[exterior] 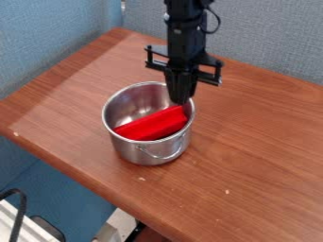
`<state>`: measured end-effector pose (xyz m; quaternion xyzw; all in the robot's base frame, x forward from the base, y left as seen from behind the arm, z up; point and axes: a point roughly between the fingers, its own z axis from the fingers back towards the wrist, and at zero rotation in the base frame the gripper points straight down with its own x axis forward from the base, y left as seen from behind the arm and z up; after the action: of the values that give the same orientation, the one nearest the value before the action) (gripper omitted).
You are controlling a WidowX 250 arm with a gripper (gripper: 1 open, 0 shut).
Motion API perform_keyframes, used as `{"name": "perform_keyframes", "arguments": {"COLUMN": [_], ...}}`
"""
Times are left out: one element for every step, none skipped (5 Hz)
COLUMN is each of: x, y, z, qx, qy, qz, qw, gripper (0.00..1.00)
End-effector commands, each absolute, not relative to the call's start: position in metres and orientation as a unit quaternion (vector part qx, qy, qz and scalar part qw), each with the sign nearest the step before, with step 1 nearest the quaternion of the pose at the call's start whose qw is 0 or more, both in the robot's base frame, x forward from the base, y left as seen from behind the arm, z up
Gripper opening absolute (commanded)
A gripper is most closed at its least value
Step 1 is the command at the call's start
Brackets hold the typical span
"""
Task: Put the red object in the metal pot
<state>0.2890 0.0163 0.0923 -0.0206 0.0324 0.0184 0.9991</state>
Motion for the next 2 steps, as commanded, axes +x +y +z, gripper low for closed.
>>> {"name": "perform_keyframes", "arguments": {"x": [0.294, 0.291], "y": [0.029, 0.041], "z": [0.129, 0.138], "qx": [-0.032, -0.038], "qy": [-0.021, -0.033], "qz": [0.04, 0.061], "qw": [0.998, 0.997], "gripper": [0.0, 0.0]}}
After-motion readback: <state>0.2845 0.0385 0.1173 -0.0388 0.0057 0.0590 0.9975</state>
